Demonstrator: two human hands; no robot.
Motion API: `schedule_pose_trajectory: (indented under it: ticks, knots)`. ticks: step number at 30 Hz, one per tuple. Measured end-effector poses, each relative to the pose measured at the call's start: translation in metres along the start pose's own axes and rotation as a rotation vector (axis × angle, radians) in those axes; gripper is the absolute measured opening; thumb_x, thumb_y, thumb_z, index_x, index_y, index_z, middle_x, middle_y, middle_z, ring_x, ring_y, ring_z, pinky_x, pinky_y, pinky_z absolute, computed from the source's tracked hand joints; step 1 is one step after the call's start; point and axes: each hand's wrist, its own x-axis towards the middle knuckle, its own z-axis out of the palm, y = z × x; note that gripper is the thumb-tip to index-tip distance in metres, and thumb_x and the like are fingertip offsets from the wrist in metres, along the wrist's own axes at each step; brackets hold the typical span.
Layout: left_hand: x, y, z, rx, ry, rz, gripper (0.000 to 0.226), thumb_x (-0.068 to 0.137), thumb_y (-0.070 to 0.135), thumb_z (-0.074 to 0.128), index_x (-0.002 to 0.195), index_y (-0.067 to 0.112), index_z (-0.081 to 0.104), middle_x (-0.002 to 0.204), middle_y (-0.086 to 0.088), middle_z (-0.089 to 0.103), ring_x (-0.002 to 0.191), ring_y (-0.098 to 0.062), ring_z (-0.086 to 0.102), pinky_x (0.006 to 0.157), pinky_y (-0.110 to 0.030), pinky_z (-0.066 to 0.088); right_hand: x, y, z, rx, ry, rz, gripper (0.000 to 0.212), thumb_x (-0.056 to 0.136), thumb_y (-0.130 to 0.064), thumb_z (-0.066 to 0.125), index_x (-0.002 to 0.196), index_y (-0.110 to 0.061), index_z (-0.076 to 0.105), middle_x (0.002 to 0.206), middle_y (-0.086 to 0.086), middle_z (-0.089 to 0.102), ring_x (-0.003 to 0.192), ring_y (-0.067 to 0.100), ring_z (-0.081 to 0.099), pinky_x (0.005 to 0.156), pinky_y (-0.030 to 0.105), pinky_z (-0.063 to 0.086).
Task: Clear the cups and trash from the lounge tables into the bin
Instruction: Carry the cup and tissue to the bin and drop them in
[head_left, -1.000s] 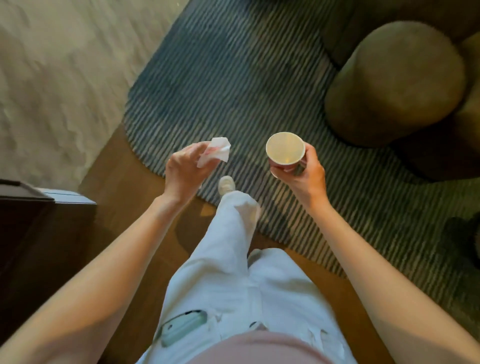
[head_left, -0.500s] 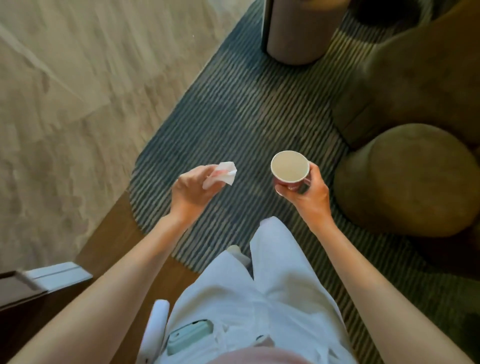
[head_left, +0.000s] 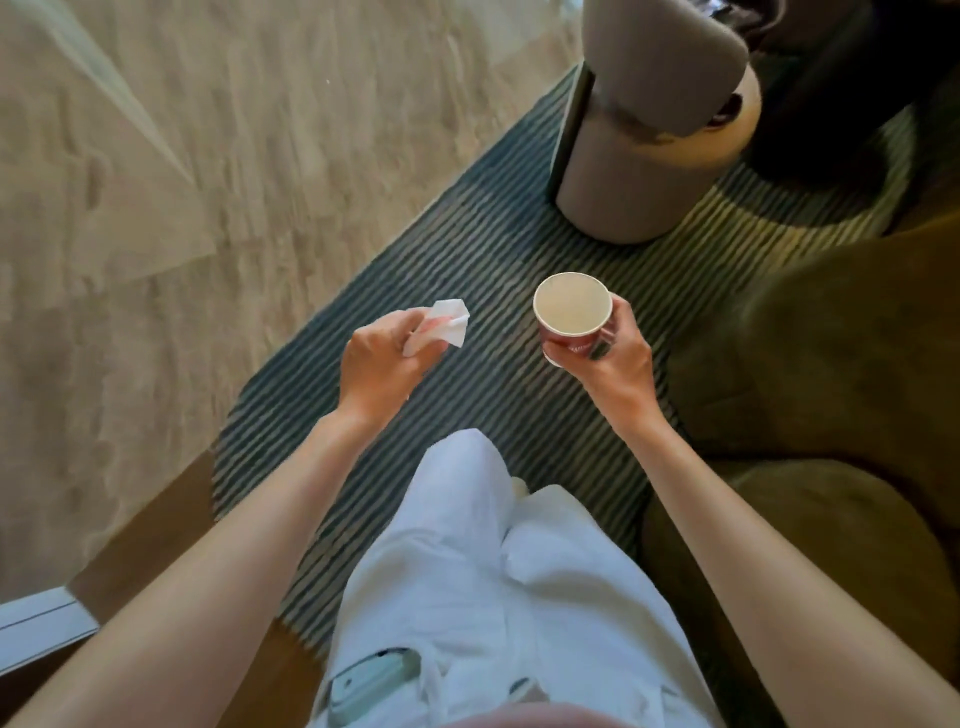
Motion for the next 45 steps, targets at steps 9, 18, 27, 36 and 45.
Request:
schedule_pose_trajectory:
  ticks: [9, 18, 27, 36, 45]
  knots:
    - [0.206, -0.019, 0.001, -0.032, 0.045, 0.010, 0.026, 0.085, 0.040, 0.067, 0.102, 0.020, 0.071, 0.084, 0.000, 0.072, 0.072, -0.017, 0.066, 0.061, -0.043, 0.053, 0.210, -0.034, 0.046, 0.023, -0.019, -0.057, 0.073, 0.066, -0.031, 0.087, 0.127, -0.017, 0.049, 0.120, -0.001, 0.062, 0.109, 0.011, 0.059, 0.096, 0.035, 0.051]
    - [0.392, -0.050, -0.026, -0.044, 0.074, -0.043, 0.027, 0.085, 0.044, 0.065, 0.103, 0.024, 0.071, 0.089, 0.004, 0.072, 0.075, -0.014, 0.066, 0.063, -0.040, 0.055, 0.391, -0.088, 0.102, 0.016, -0.043, -0.095, 0.072, 0.067, -0.027, 0.087, 0.127, -0.012, 0.049, 0.121, 0.001, 0.061, 0.111, 0.012, 0.058, 0.094, 0.022, 0.049]
    - [0.594, -0.081, -0.024, -0.013, 0.078, -0.074, 0.028, 0.082, 0.043, 0.069, 0.101, 0.022, 0.072, 0.090, 0.004, 0.072, 0.074, -0.015, 0.066, 0.063, -0.039, 0.054, 0.588, -0.108, 0.147, 0.038, -0.083, -0.070, 0.073, 0.068, -0.028, 0.086, 0.128, -0.015, 0.048, 0.122, 0.003, 0.061, 0.112, 0.013, 0.059, 0.094, 0.022, 0.049]
    - [0.806, -0.067, -0.018, -0.011, 0.060, -0.009, 0.025, 0.079, 0.040, 0.071, 0.094, 0.020, 0.071, 0.084, 0.003, 0.071, 0.071, -0.015, 0.065, 0.060, -0.038, 0.053, 0.781, -0.141, 0.159, 0.021, -0.040, -0.024, 0.074, 0.066, -0.032, 0.086, 0.128, -0.015, 0.048, 0.120, -0.004, 0.059, 0.110, 0.014, 0.059, 0.094, 0.034, 0.052]
    - [1.048, -0.081, 0.009, -0.071, -0.058, 0.115, 0.027, 0.077, 0.046, 0.065, 0.096, 0.027, 0.069, 0.085, 0.003, 0.071, 0.074, -0.018, 0.067, 0.064, -0.041, 0.054, 0.979, -0.153, 0.180, 0.024, 0.135, 0.050, 0.075, 0.066, -0.035, 0.087, 0.128, -0.017, 0.049, 0.120, -0.002, 0.062, 0.108, 0.014, 0.061, 0.093, 0.038, 0.052]
